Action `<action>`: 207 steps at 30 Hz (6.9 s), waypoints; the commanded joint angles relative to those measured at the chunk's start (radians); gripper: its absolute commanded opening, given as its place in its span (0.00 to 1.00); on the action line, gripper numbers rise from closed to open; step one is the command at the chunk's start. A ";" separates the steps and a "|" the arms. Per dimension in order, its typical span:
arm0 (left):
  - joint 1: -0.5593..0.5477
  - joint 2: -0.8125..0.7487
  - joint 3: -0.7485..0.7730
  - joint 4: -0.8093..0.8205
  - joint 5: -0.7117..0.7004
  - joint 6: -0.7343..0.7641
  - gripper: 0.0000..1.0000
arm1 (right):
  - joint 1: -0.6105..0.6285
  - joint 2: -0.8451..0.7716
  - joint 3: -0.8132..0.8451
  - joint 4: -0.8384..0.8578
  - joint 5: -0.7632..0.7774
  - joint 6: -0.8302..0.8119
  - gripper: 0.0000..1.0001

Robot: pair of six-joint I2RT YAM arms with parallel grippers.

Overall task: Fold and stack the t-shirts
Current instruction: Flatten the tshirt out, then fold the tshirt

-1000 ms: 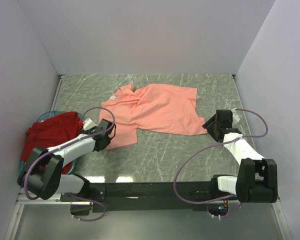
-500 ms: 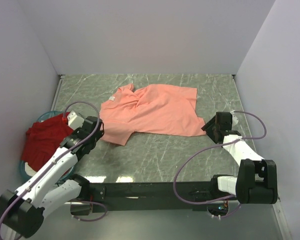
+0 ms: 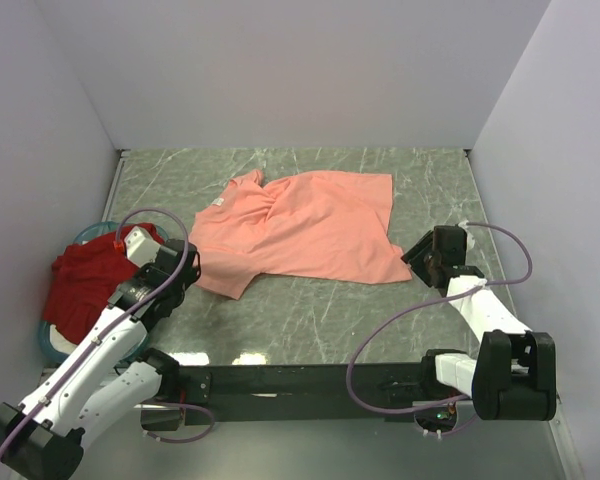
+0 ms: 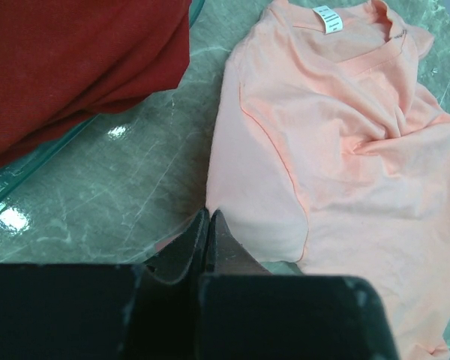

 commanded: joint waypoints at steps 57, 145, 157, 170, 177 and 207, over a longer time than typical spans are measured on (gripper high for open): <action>0.094 0.078 0.051 0.130 0.078 0.145 0.01 | -0.005 0.118 0.009 -0.018 -0.007 -0.009 0.61; 0.339 1.052 1.872 0.634 0.518 0.461 0.01 | -0.036 0.385 1.525 0.017 -0.043 0.001 0.00; 0.392 0.786 1.543 0.762 0.576 0.458 0.01 | -0.077 0.226 1.284 0.106 -0.066 0.047 0.00; 0.390 0.224 0.354 0.655 0.541 0.224 0.01 | -0.087 -0.009 0.389 0.160 -0.200 0.125 0.00; 0.389 0.005 -0.028 0.466 0.469 0.132 0.01 | -0.100 0.051 0.185 0.061 -0.163 0.067 0.00; 0.235 0.251 0.086 0.208 0.199 -0.043 0.02 | -0.176 0.181 0.206 -0.023 -0.152 0.040 0.00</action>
